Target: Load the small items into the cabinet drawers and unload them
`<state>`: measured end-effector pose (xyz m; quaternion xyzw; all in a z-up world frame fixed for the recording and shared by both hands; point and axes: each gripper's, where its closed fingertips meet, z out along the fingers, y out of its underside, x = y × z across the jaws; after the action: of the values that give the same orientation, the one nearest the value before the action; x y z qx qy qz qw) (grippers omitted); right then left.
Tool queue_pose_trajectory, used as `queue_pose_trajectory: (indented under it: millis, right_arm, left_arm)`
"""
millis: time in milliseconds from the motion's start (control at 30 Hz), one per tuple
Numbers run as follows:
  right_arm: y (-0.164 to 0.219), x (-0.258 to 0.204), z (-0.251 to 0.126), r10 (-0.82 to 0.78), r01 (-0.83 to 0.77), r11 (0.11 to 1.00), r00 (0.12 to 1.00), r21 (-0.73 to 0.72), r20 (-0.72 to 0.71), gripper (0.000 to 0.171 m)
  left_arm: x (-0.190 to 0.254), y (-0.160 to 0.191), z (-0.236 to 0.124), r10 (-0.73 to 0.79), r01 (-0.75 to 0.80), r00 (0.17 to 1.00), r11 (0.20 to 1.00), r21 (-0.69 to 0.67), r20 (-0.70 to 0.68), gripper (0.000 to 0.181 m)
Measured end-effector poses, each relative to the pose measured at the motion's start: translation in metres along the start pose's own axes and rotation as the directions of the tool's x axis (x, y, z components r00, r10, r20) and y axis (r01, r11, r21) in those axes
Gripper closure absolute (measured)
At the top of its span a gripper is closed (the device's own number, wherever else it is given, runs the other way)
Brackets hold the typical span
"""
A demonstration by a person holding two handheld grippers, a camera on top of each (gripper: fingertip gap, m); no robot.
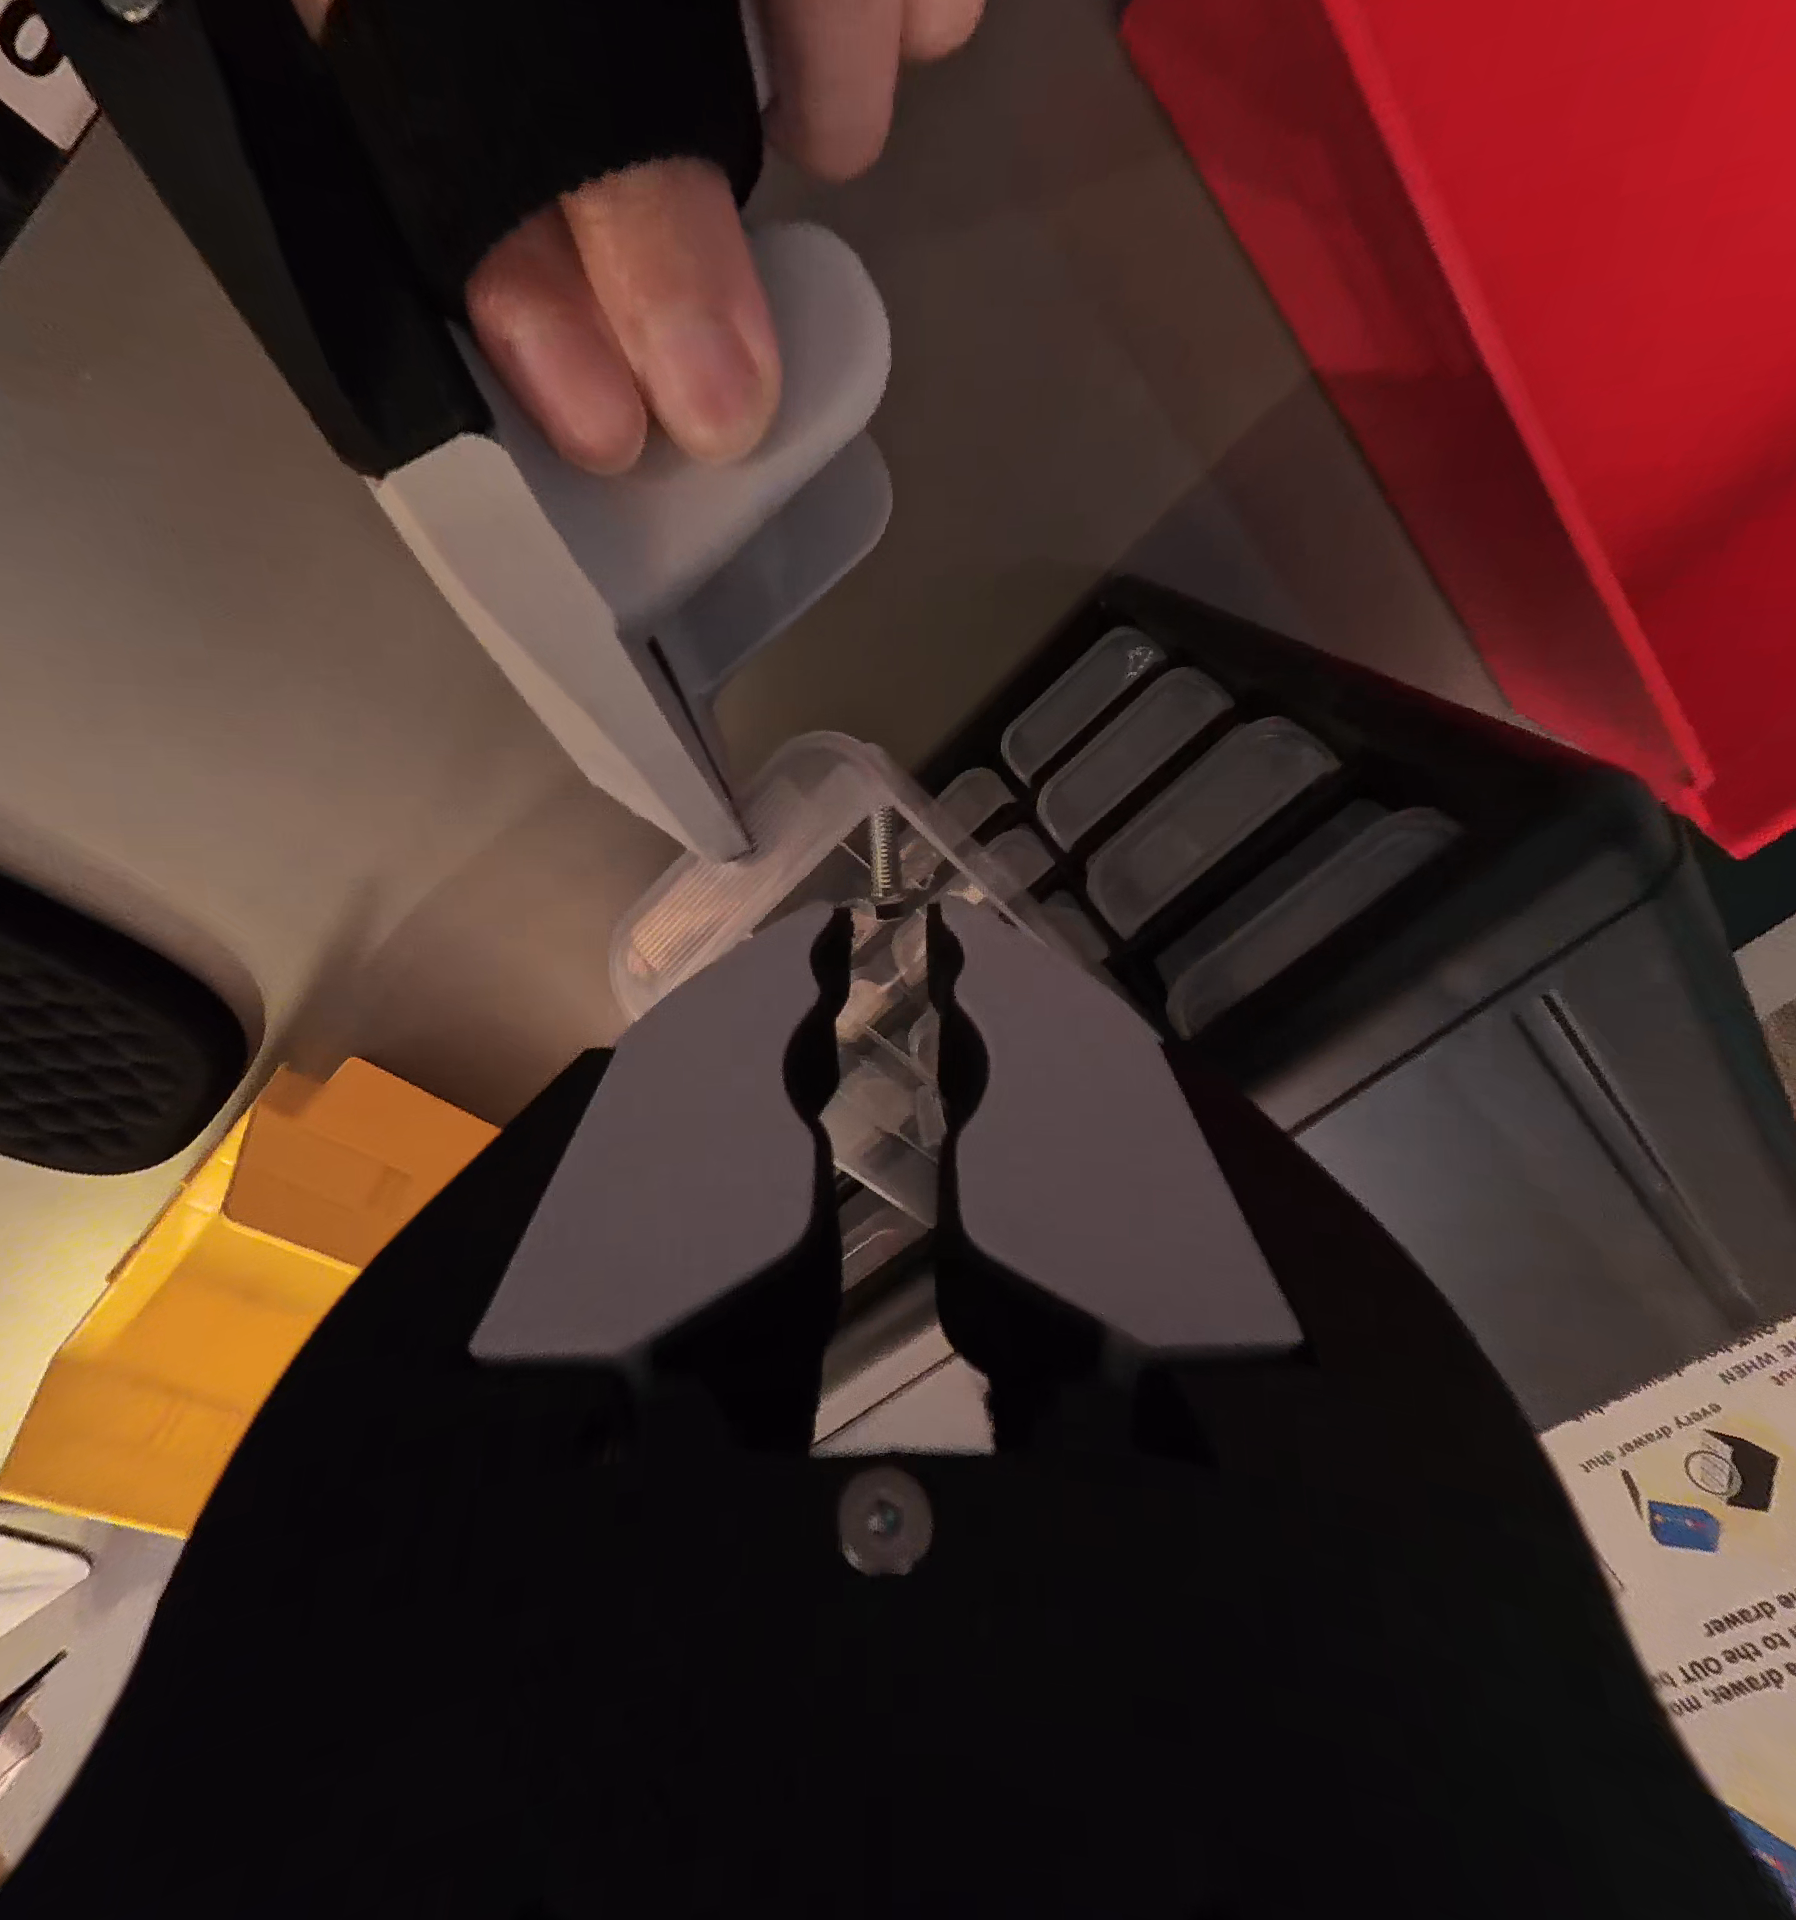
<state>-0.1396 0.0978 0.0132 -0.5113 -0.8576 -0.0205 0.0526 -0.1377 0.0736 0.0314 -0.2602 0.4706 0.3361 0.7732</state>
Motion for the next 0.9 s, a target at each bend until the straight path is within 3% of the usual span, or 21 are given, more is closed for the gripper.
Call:
queue_pose_trajectory:
  millis: [900]
  right_arm:
    - [-0.002,-0.006,0.01,-0.15,0.144,0.978,0.988,-0.149,-0.029,0.163]
  left_arm:
    - [-0.004,-0.003,-0.012,-0.011,0.01,1.0,1.0,0.015,0.017,0.176]
